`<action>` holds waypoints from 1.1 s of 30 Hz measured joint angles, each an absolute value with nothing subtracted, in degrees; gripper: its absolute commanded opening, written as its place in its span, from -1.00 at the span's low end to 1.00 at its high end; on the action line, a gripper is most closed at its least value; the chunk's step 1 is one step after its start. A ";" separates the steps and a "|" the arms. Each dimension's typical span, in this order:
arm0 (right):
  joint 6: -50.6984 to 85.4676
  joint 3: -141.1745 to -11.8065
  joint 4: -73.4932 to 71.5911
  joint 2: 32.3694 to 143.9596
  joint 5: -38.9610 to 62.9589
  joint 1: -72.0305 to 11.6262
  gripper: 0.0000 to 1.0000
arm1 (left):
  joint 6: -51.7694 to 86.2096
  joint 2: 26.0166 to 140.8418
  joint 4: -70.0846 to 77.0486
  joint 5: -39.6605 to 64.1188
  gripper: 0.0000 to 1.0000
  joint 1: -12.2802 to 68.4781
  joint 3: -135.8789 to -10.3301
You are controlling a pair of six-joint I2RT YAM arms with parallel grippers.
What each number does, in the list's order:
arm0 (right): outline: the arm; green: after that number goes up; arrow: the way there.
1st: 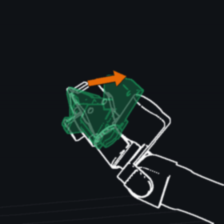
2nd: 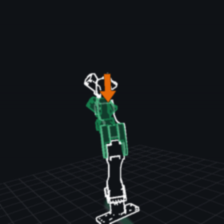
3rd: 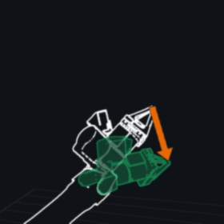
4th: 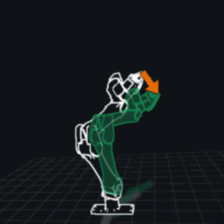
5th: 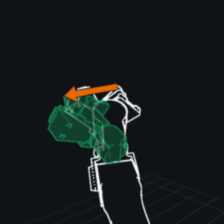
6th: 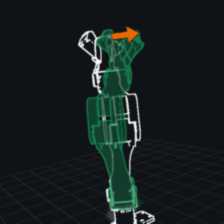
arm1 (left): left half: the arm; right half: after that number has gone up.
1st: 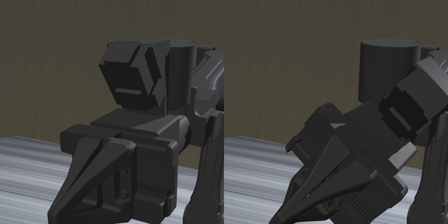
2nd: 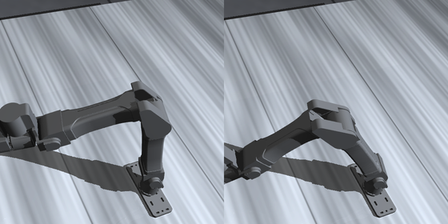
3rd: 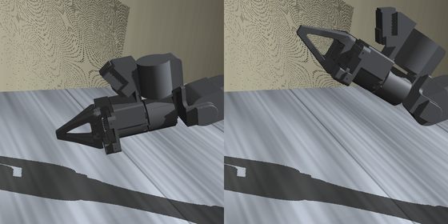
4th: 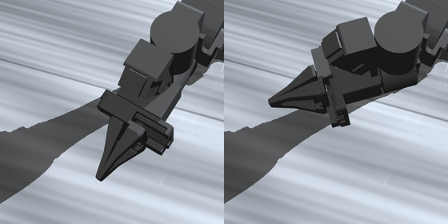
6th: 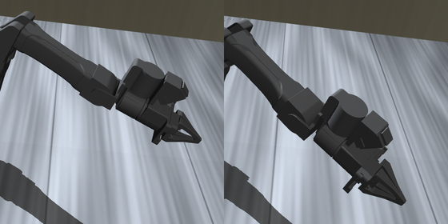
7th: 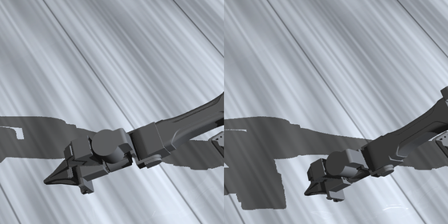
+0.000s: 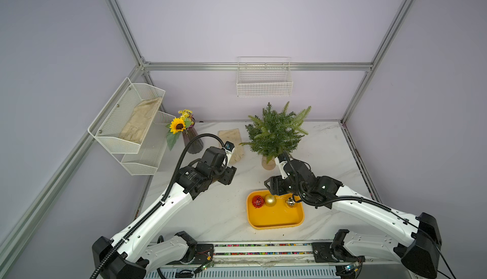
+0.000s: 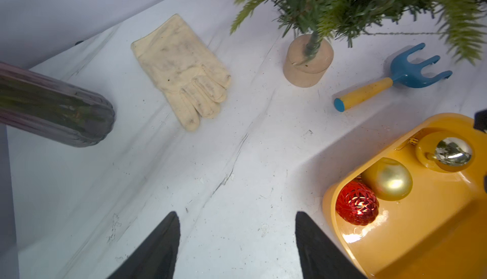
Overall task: Decorate the small christmas tree with ornaments
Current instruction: Pick up an ornament from the container.
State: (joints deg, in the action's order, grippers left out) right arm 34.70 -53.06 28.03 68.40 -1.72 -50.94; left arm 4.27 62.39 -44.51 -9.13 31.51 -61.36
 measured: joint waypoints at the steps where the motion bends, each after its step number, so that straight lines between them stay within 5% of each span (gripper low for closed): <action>1: 36.16 -52.23 27.11 68.60 -1.93 -52.16 0.39 | 4.27 61.87 -44.12 -9.08 0.40 30.28 -60.47; 17: 65.08 -33.41 12.93 66.30 -2.07 -55.42 0.37 | 4.86 60.77 -42.48 -7.70 0.41 25.65 -57.71; 33: 74.78 -29.87 5.76 71.33 -0.64 -54.98 0.45 | 4.73 59.75 -42.44 -6.98 0.41 25.52 -57.67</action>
